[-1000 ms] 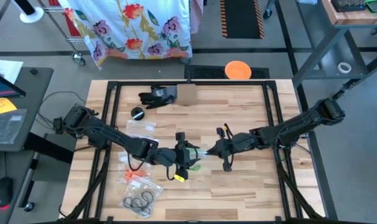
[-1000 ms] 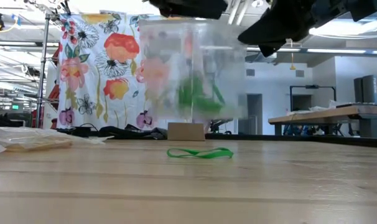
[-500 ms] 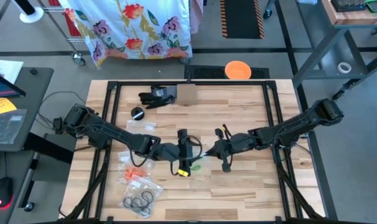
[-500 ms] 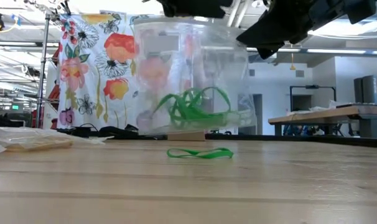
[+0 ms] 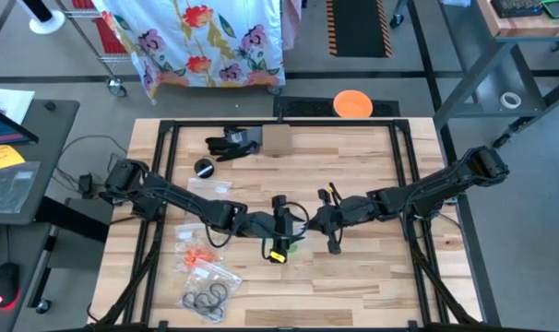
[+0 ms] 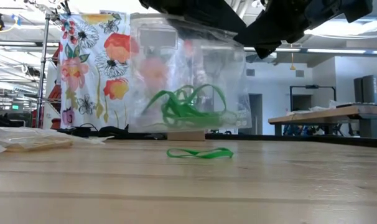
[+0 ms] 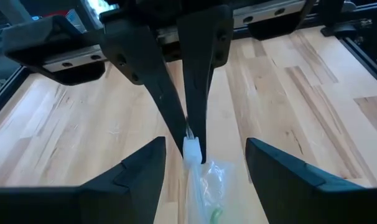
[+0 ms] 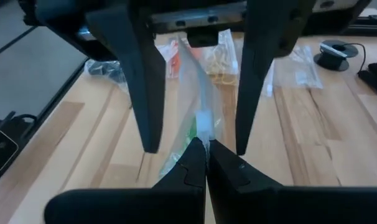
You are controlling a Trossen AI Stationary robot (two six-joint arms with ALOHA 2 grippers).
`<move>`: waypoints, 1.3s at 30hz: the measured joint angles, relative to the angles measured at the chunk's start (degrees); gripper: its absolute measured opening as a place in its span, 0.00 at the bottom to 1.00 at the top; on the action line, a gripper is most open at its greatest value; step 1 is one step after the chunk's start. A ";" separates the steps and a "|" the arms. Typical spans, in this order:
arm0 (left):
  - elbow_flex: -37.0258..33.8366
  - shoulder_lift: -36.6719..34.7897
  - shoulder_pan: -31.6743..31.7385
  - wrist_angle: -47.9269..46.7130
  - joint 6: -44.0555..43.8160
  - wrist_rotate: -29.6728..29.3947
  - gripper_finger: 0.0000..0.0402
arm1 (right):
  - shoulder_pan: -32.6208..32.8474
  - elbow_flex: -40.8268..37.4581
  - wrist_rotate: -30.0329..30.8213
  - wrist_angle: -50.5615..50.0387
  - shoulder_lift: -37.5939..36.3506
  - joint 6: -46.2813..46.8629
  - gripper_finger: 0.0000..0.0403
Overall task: Sort rubber bands
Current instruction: Open the transparent zip bag
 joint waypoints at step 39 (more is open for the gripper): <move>3.41 -0.02 0.46 -6.73 -0.18 -1.54 0.18 | -0.04 0.00 0.15 -0.66 -0.02 0.52 0.00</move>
